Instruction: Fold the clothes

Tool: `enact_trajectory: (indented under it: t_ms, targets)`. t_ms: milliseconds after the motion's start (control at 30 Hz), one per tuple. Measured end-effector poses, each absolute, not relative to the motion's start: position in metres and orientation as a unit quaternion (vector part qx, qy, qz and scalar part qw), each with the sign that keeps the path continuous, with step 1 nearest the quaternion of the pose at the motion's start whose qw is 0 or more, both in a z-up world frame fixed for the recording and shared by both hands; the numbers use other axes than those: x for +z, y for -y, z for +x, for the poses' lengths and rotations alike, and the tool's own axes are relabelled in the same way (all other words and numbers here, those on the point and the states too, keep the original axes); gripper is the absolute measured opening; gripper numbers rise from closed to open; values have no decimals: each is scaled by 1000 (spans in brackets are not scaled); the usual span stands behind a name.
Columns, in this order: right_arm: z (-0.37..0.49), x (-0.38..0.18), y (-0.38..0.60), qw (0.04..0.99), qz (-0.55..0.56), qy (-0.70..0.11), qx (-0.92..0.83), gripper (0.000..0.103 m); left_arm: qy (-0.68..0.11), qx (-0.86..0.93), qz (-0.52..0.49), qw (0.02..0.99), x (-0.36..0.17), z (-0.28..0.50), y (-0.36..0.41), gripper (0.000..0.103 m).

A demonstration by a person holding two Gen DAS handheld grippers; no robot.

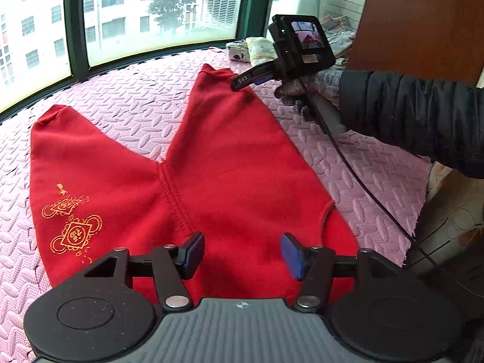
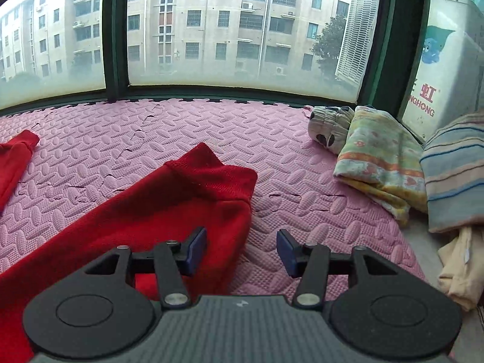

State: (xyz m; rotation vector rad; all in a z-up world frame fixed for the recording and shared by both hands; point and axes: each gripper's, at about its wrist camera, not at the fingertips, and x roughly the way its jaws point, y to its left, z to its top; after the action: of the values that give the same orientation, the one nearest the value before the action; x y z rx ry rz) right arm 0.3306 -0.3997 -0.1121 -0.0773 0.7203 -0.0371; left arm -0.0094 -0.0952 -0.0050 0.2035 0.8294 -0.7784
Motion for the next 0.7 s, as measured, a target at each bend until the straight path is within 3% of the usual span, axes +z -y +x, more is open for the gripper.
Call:
enact_trajectory:
  t_ms: [533, 633, 700]
  targets:
    - [334, -108, 418, 922, 64, -382, 15, 47, -352, -432, 156, 816, -16, -42, 156, 60]
    - [337, -108, 417, 921, 66, -384, 13, 40, -360, -431, 172, 809, -24, -41, 166, 59]
    - [339, -108, 417, 920, 67, -386, 11, 27, -365, -427, 179, 808, -29, -40, 169, 55]
